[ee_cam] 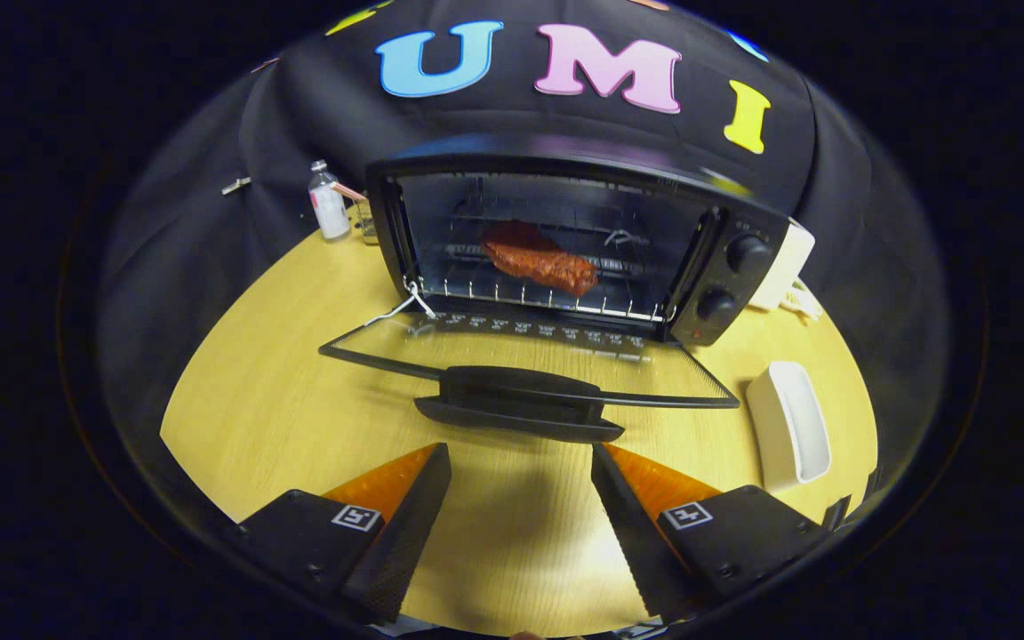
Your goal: Open the toaster oven, put the food inside, and close the toaster oven door.
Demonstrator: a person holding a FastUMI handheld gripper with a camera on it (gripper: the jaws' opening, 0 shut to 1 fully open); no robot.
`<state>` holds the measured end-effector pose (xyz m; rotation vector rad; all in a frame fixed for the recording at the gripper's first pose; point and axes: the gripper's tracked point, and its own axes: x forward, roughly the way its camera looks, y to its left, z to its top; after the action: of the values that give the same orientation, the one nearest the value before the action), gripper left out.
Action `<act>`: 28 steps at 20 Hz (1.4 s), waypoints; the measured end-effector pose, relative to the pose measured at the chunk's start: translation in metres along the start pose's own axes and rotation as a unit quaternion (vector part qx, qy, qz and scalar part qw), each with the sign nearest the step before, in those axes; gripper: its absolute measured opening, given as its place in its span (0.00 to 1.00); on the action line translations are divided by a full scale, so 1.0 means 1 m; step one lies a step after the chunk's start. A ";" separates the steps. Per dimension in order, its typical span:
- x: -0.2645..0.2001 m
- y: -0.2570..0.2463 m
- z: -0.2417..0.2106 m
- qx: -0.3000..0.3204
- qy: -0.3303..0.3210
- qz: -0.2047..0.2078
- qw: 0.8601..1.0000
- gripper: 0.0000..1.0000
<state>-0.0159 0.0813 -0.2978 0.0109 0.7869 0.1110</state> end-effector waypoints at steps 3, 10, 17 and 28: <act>-0.013 -0.001 0.032 -0.037 -0.061 0.002 0.997 0.98; -0.051 -0.004 0.092 -0.036 -0.153 0.010 0.987 0.98; -0.066 -0.009 0.104 -0.009 -0.164 0.024 0.986 0.99; -0.174 -0.074 0.169 0.088 -0.280 0.009 0.956 0.99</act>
<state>-0.0117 -0.0050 -0.0594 0.2097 0.2272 0.0505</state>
